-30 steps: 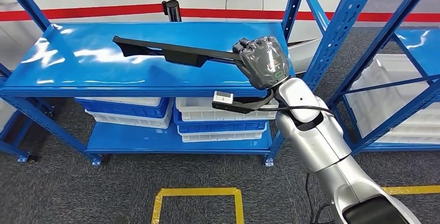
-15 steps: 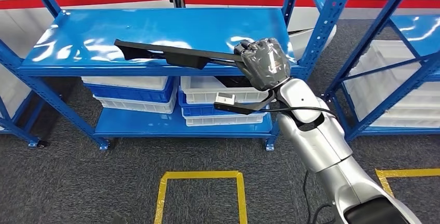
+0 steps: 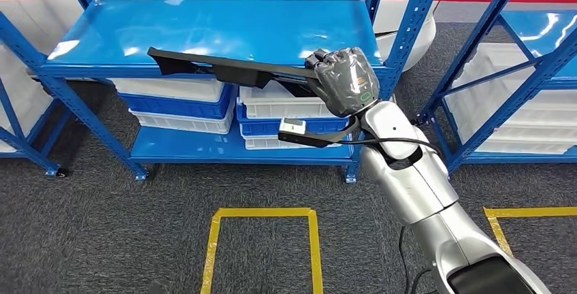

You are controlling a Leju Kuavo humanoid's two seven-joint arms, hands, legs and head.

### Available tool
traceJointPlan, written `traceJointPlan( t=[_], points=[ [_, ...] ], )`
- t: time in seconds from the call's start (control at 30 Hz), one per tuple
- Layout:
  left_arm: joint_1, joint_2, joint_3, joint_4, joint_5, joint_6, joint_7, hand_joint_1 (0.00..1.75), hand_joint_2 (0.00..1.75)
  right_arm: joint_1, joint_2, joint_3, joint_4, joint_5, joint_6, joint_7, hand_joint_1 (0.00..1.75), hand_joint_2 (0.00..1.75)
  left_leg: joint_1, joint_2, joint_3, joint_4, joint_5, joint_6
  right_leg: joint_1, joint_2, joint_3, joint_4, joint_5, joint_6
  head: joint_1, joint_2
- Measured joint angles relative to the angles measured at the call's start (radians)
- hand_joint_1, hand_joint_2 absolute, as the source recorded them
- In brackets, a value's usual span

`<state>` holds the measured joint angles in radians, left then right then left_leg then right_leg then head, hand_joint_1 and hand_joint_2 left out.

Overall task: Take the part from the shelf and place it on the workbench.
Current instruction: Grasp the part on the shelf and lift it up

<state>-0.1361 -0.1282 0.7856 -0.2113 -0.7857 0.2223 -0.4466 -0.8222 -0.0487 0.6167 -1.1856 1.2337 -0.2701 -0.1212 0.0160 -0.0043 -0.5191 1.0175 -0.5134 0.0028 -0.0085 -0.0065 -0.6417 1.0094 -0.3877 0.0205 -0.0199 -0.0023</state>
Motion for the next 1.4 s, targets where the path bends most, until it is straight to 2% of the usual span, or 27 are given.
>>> traceJointPlan(
  t=[0.07,0.1,0.13,0.2,0.27,0.3,0.37,0.43,0.5,0.57,0.6,0.63,0.7,0.73,0.77,0.8,0.83,0.87,0.93,1.0,1.07,1.1,1.17,1.23,1.27,1.33,1.4],
  points=[
    [0.0,-0.001,0.0,0.0,0.0,0.0,0.0,0.0,1.75,-0.001,0.001,0.0,0.001,0.0,-0.001,0.0,1.75,1.75,-0.003,0.004,-0.016,-0.01,0.021,0.019,0.001,0.0,-0.01,0.0,0.008,0.012,0.0,0.0],
    [0.0,-0.002,0.0,0.0,0.0,0.0,0.0,0.0,1.75,-0.002,0.0,-0.001,0.001,0.0,-0.001,0.0,1.75,1.75,-0.003,0.007,-0.026,-0.013,0.036,0.03,0.002,0.001,-0.022,0.016,-0.012,0.011,0.001,0.0],
    [0.0,-0.002,0.0,0.0,0.0,0.0,0.001,0.0,1.75,-0.003,-0.001,-0.002,0.002,0.0,-0.001,0.0,1.75,1.75,-0.002,0.01,-0.039,-0.017,0.051,0.038,0.002,0.003,-0.038,0.051,-0.047,0.005,0.002,0.0],
    [-0.001,-0.002,0.001,0.0,0.001,0.0,0.004,0.0,1.75,-0.004,-0.002,-0.007,0.005,-0.003,0.002,0.0,1.75,1.75,-0.004,0.012,-0.072,-0.016,0.079,0.049,-0.001,0.004,-0.075,0.179,-0.143,-0.008,0.005,0.0],
    [-0.001,-0.002,0.001,0.0,0.001,0.0,0.006,0.0,1.75,-0.007,-0.002,-0.013,0.013,-0.009,0.006,-0.002,1.75,1.75,-0.005,0.012,-0.108,-0.015,0.107,0.049,-0.002,0.004,-0.086,0.29,-0.184,-0.001,0.006,0.0],
    [-0.001,-0.003,0.001,0.0,0.002,0.0,0.008,0.0,1.75,-0.009,-0.002,-0.016,0.017,-0.012,0.008,-0.003,1.75,1.75,-0.005,0.013,-0.125,-0.015,0.12,0.047,-0.002,0.004,-0.07,0.303,-0.175,0.009,0.006,0.0],
    [-0.001,-0.004,0.001,0.0,0.002,0.0,0.009,0.0,1.75,-0.018,-0.001,-0.019,0.024,-0.014,0.013,-0.004,1.75,1.75,-0.005,0.013,-0.156,-0.013,0.146,0.041,-0.003,0.004,0.014,0.221,-0.137,0.025,0.006,0.0],
    [-0.001,-0.004,0.001,0.0,0.001,-0.001,0.009,0.0,1.75,-0.03,0.002,-0.022,0.029,-0.014,0.015,-0.004,1.75,1.75,-0.007,0.013,-0.179,-0.011,0.17,0.032,0.001,0.005,0.126,0.068,-0.136,0.021,0.004,0.0],
    [-0.001,-0.004,0.001,0.0,0.001,-0.002,0.01,0.0,1.75,-0.036,0.007,-0.026,0.032,-0.013,0.015,-0.005,1.75,1.75,-0.008,0.014,-0.189,-0.017,0.195,0.02,0.009,0.007,0.169,-0.017,-0.151,0.009,0.002,0.0],
    [-0.001,-0.003,0.001,0.0,0.0,-0.006,0.012,0.0,1.75,-0.037,0.01,-0.029,0.034,-0.012,0.015,-0.005,1.75,1.75,-0.005,0.012,-0.195,-0.025,0.21,0.007,0.006,0.007,0.156,-0.028,-0.139,-0.006,0.001,0.0],
    [0.0,-0.002,0.001,0.0,0.0,-0.007,0.013,0.0,1.75,-0.038,0.011,-0.029,0.035,-0.011,0.015,-0.005,1.75,1.75,-0.002,0.01,-0.202,-0.016,0.191,0.002,0.002,0.005,0.151,-0.028,-0.127,-0.017,0.0,0.0],
    [0.0,-0.002,0.001,0.0,0.0,-0.008,0.014,0.0,1.75,-0.038,0.012,-0.03,0.036,-0.011,0.015,-0.005,1.75,1.75,0.0,0.008,-0.212,0.01,0.153,-0.004,-0.003,0.004,0.143,-0.029,-0.114,-0.027,-0.002,0.0],
    [0.0,-0.001,0.001,0.0,0.0,-0.009,0.014,0.0,1.75,-0.039,0.014,-0.03,0.037,-0.01,0.016,-0.005,1.75,1.75,0.005,0.006,-0.24,0.123,0.044,-0.012,-0.003,0.002,0.12,-0.027,-0.089,-0.04,-0.006,0.0],
    [0.0,-0.001,0.001,0.0,0.0,-0.009,0.014,0.0,1.75,-0.038,0.014,-0.03,0.038,-0.01,0.016,-0.005,1.75,1.75,0.006,0.006,-0.251,0.192,0.007,-0.017,-0.002,0.002,0.106,-0.026,-0.078,-0.041,-0.007,0.0],
    [-0.001,-0.001,0.001,0.0,0.0,-0.009,0.015,0.0,1.75,-0.038,0.015,-0.03,0.039,-0.01,0.016,-0.005,1.75,1.75,0.007,0.006,-0.254,0.245,-0.007,-0.021,-0.001,0.002,0.092,-0.024,-0.067,-0.039,-0.007,0.0],
    [-0.001,0.0,0.001,0.0,0.0,-0.009,0.015,0.0,1.75,-0.037,0.015,-0.03,0.04,-0.01,0.016,-0.005,1.75,1.75,0.009,0.006,-0.244,0.269,0.001,-0.023,-0.001,0.002,0.078,-0.022,-0.058,-0.037,-0.008,0.0],
    [-0.001,0.0,0.001,0.0,0.0,-0.009,0.015,0.0,1.75,-0.037,0.015,-0.03,0.041,-0.01,0.016,-0.005,1.75,1.75,0.011,0.006,-0.215,0.255,0.024,-0.025,-0.002,0.002,0.064,-0.018,-0.051,-0.033,-0.007,0.0],
    [-0.001,0.0,0.001,0.0,0.0,-0.009,0.015,0.0,1.75,-0.037,0.015,-0.03,0.041,-0.01,0.016,-0.005,1.75,1.75,0.014,0.006,-0.17,0.208,0.046,-0.026,-0.003,0.002,0.052,-0.012,-0.045,-0.029,-0.008,0.0],
    [-0.004,0.001,0.001,0.0,0.0,-0.009,0.015,0.0,1.75,-0.039,0.016,-0.033,0.041,-0.01,0.016,-0.005,1.75,1.75,0.014,0.002,-0.075,0.08,0.048,-0.024,-0.002,0.002,0.031,-0.002,-0.035,-0.016,-0.007,0.0],
    [-0.005,0.001,0.001,0.0,0.0,-0.009,0.014,0.0,1.75,-0.041,0.019,-0.036,0.042,-0.01,0.016,-0.005,1.75,1.75,0.008,-0.004,-0.038,0.012,0.029,-0.016,0.0,0.001,0.02,0.001,-0.022,-0.001,-0.007,0.0],
    [-0.005,0.0,0.001,0.001,0.001,-0.009,0.014,0.0,1.75,-0.041,0.021,-0.038,0.045,-0.01,0.016,-0.005,1.75,1.75,0.005,-0.003,-0.047,0.003,0.04,0.001,0.002,0.001,0.011,-0.001,-0.01,0.015,-0.007,0.0],
    [-0.005,-0.001,0.001,0.001,0.001,-0.009,0.014,0.0,1.75,-0.041,0.021,-0.039,0.047,-0.01,0.016,-0.005,1.75,1.75,0.004,-0.001,-0.054,-0.001,0.05,0.012,0.002,0.002,0.001,0.007,-0.02,0.017,-0.006,0.0],
    [-0.005,-0.002,0.001,0.001,0.002,-0.009,0.013,0.0,1.75,-0.04,0.02,-0.044,0.051,-0.01,0.016,-0.006,1.75,1.75,0.005,0.005,-0.073,-0.008,0.072,0.034,0.001,0.004,-0.03,0.076,-0.081,0.01,-0.003,0.0],
    [-0.005,-0.001,0.001,0.001,0.002,-0.008,0.013,0.0,1.75,-0.039,0.019,-0.047,0.054,-0.01,0.018,-0.007,1.75,1.75,0.0,0.007,-0.098,-0.007,0.092,0.043,-0.002,0.004,-0.064,0.21,-0.164,0.0,0.0,0.0],
    [-0.005,-0.001,0.001,0.001,0.002,-0.008,0.013,0.0,1.75,-0.039,0.019,-0.047,0.056,-0.01,0.018,-0.008,1.75,1.75,-0.002,0.008,-0.11,-0.007,0.102,0.043,-0.002,0.004,-0.072,0.266,-0.186,0.0,0.0,0.0],
    [-0.005,0.0,0.002,0.001,0.002,-0.008,0.013,0.0,1.75,-0.037,0.019,-0.05,0.06,-0.012,0.022,-0.012,1.75,1.75,-0.005,0.009,-0.135,-0.007,0.123,0.043,-0.001,0.004,-0.04,0.283,-0.175,0.013,0.001,0.0],
    [-0.005,0.0,0.002,0.001,0.002,-0.008,0.012,0.0,1.75,-0.038,0.019,-0.054,0.063,-0.014,0.027,-0.017,1.75,1.75,-0.007,0.008,-0.158,-0.007,0.145,0.039,0.0,0.004,0.052,0.171,-0.139,0.02,0.001,0.0]
  ],
)
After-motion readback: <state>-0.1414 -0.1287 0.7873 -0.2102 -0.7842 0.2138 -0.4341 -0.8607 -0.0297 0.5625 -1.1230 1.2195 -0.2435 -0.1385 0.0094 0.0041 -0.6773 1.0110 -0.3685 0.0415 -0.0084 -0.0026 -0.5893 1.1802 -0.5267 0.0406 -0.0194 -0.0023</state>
